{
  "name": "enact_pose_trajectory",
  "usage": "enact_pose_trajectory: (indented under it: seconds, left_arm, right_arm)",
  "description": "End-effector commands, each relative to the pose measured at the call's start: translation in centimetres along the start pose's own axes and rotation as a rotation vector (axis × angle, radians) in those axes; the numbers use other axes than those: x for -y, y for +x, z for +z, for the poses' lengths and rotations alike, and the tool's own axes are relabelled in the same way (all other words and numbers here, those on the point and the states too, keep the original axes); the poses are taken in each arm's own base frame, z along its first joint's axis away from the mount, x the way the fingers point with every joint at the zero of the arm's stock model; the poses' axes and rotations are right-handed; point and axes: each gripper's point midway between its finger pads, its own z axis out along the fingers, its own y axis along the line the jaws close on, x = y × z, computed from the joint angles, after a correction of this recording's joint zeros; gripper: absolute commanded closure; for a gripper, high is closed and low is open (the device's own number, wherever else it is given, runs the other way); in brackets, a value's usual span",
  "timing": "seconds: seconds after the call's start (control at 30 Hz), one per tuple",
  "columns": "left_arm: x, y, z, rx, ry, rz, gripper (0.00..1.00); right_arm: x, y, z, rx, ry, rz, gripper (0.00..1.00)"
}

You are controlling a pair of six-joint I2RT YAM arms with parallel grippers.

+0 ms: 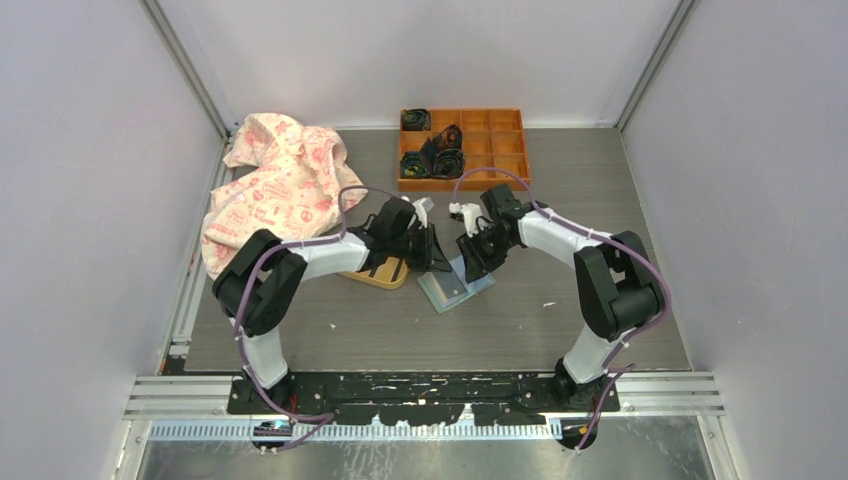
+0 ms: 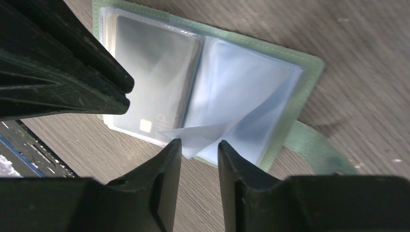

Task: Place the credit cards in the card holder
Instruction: Turn over the card slot in the card holder.

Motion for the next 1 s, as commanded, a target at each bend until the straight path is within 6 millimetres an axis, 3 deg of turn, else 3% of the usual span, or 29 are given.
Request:
enact_pose_trajectory:
  seconds: [0.0, 0.17, 0.27, 0.37, 0.43, 0.53, 0.73, 0.83, 0.97]
  left_arm:
    - [0.7, -1.3, 1.1, -0.005, 0.017, 0.031, 0.9]
    - [0.9, -1.1, 2.8, -0.043, 0.018, 0.039, 0.9]
    - [0.5, -0.8, 3.4, -0.054, 0.004, 0.04, 0.9]
    - [-0.4, -0.3, 3.2, -0.051, -0.024, 0.042, 0.91]
    - [-1.1, 0.2, 2.5, -0.043, -0.048, 0.044, 0.91]
    - [-1.2, 0.5, 1.2, -0.018, -0.058, 0.057, 0.91]
    - [0.7, -0.4, -3.2, 0.082, -0.058, 0.146, 0.9]
    - [1.1, -0.7, -6.0, 0.13, -0.092, 0.226, 0.89]
    - [-0.3, -1.8, -10.1, 0.222, -0.196, 0.323, 0.87]
  right_arm:
    - [0.8, -2.7, -3.2, 0.102, 0.012, 0.017, 0.57]
    - [2.0, -3.9, -6.7, 0.213, 0.111, -0.031, 0.5]
    - [0.8, -4.3, -7.5, 0.276, 0.072, -0.081, 0.51]
    - [-1.3, -4.4, -7.0, 0.31, -0.047, -0.094, 0.56]
    - [-1.9, -4.3, -5.9, 0.291, -0.092, -0.069, 0.69]
    - [-1.7, -3.8, -3.5, 0.205, -0.077, -0.033, 0.77]
    - [-0.9, -2.4, 0.4, 0.057, -0.018, 0.001, 0.8]
    - [-1.7, -2.3, 0.8, 0.038, -0.044, -0.018, 0.8]
    - [-1.9, -3.2, -1.0, 0.069, -0.02, -0.081, 0.79]
